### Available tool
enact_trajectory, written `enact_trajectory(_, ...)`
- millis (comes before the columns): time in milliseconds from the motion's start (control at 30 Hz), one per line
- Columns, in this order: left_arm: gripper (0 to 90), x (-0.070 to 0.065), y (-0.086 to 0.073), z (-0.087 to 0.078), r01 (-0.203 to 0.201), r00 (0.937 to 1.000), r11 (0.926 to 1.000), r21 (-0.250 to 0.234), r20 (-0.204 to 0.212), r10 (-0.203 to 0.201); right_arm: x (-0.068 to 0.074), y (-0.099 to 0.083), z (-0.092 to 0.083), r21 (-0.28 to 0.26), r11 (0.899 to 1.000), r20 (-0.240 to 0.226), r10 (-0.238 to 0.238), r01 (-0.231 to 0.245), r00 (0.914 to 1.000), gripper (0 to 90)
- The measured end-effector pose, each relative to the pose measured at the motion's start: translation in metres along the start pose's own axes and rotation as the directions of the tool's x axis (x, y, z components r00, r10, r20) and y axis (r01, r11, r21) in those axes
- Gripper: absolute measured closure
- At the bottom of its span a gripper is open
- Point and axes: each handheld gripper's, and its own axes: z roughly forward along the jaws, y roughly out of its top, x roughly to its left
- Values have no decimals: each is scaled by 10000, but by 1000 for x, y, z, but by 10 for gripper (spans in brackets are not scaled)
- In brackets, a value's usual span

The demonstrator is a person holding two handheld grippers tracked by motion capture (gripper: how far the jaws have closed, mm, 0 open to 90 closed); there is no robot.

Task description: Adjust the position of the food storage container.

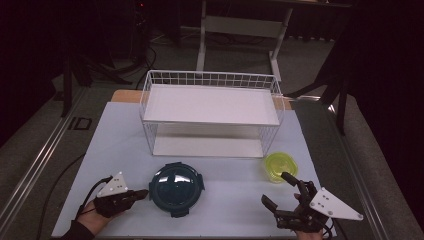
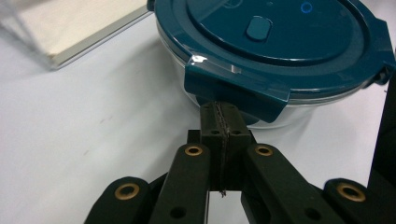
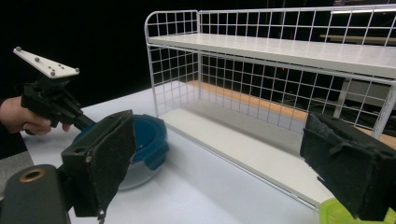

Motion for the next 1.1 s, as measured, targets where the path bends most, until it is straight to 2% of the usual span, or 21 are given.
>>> enact_trajectory(200, 897, -2, 11, 16, -16, 9998, 10000, -50, 215, 17, 0, 0, -2, -59, 10000, 9, 57, -57, 10000, 101)
enact_trajectory(467, 897, -8, 29, 40, -256, 9984, 9997, -67, 498, 259, -1, 0, -3, -45, 10000, -8, 23, -23, 10000, 101)
enact_trajectory(733, 897, -13, 40, 56, -206, 9973, 9997, -151, 696, 216, -1, 0, -2, 10, 10000, -43, 51, -51, 10000, 101)
enact_trajectory(867, 897, -13, 43, 58, -318, 9969, 9995, -72, 714, 323, -1, 0, -3, 4, 10000, -11, 58, -58, 10000, 101)
enact_trajectory(1100, 897, -12, 45, 57, -42, 9968, 9997, -260, 793, 63, -2, -1, -4, -7, 10000, -6, 88, -88, 10000, 101)
